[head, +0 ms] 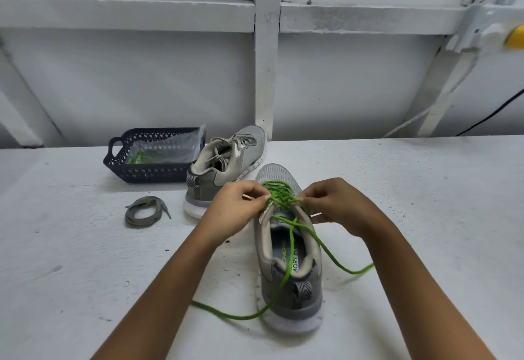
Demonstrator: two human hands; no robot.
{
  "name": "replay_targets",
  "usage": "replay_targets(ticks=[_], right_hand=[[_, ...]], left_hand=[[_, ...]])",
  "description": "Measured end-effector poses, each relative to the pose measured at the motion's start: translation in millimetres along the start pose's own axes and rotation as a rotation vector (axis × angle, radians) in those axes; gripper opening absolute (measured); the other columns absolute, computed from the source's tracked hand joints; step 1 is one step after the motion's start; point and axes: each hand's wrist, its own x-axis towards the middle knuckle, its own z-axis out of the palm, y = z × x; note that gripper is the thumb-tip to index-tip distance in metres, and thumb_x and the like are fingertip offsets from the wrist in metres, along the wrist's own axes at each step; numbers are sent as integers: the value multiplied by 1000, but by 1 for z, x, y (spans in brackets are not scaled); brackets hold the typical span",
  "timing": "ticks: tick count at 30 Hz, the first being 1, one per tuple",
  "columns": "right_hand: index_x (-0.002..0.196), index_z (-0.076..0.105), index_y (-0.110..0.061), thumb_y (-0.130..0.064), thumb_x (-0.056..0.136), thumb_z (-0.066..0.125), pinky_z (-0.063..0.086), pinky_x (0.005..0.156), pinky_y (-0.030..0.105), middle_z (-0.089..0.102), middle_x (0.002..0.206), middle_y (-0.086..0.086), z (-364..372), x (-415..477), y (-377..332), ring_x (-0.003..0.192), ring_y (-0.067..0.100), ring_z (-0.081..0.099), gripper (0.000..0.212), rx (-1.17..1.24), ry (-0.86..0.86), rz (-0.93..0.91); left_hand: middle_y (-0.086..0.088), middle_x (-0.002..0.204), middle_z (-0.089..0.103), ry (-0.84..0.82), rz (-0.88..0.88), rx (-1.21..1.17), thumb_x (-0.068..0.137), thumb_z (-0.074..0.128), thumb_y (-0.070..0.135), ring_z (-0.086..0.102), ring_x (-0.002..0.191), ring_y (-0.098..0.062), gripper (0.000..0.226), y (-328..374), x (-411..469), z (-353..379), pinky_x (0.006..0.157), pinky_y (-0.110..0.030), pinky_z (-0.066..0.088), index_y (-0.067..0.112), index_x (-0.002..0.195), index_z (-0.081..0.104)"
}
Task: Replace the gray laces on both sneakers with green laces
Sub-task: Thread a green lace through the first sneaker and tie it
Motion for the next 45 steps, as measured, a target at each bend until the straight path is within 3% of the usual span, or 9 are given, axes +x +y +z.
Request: replay_targets(ticks=[7, 12, 22, 26, 29, 36, 40, 43, 45], right_hand=[[77, 58, -11, -10, 94, 48, 57, 70, 36, 62, 79, 12, 6, 7, -4, 72, 23, 61, 20, -201, 9, -43], [80, 52, -18, -18, 98, 45, 56, 65, 35, 58, 78, 5, 9, 10, 3, 72, 21, 59, 18, -222, 48, -62], [82, 66, -6, -10, 93, 55, 54, 58, 22, 61, 75, 12, 5, 12, 8, 65, 17, 57, 16, -43, 14, -13], [83, 67, 1, -7, 91, 55, 54, 67, 37, 60, 73, 16, 6, 18, 8, 67, 24, 56, 16, -59, 8, -33], [81, 64, -5, -10, 94, 50, 53, 71, 43, 61, 75, 16, 9, 23, 10, 67, 26, 58, 19, -131, 9, -32], [84, 53, -18, -20, 98, 45, 53, 67, 38, 56, 74, 5, 15, 28, 12, 63, 18, 56, 16, -200, 83, -38], [88, 58, -11, -19, 97, 49, 52, 55, 29, 57, 75, 7, 14, 28, 12, 63, 19, 56, 15, -110, 97, -23], [88, 63, -6, -14, 96, 51, 53, 59, 30, 60, 75, 10, 12, 29, 13, 65, 21, 57, 16, -53, 108, -19], [84, 66, -6, -11, 94, 53, 52, 58, 29, 61, 70, 11, 12, 29, 15, 62, 21, 57, 17, -100, 85, -32]], left_hand=[[2, 65, 54, -78, -81, 21, 95, 51, 15, 48, 61, -10, 22, 5, 7, 5, 63, -27, 42, 20, 75, 56], [0, 65, 51, -74, -125, -87, 98, 47, 13, 44, 60, -12, 24, 3, 9, 9, 55, -22, 38, 16, 75, 54], [-8, 74, 61, -95, -89, -145, 89, 60, 4, 53, 52, -5, 14, -5, 13, 1, 57, -19, 49, 13, 81, 67], [-3, 62, 56, -132, -100, -165, 87, 64, 4, 49, 52, -9, 14, -1, 15, 0, 54, -21, 47, 12, 75, 65], [0, 58, 52, -124, -101, -90, 90, 59, 4, 47, 50, -9, 18, 1, 17, 3, 50, -20, 44, 13, 74, 61], [4, 67, 53, -26, -94, -48, 93, 51, 12, 47, 54, -11, 17, -5, 18, 11, 62, -30, 44, 17, 77, 54], [2, 65, 53, -28, -98, -82, 95, 51, 12, 47, 51, -8, 17, -6, 20, 11, 57, -27, 45, 16, 79, 56], [2, 65, 55, -40, -105, -91, 94, 52, 9, 49, 48, -2, 16, -8, 22, 8, 53, -20, 47, 15, 82, 61], [4, 61, 58, -61, -92, -36, 91, 57, 7, 51, 49, -4, 15, -8, 23, 6, 58, -25, 49, 16, 81, 65]])
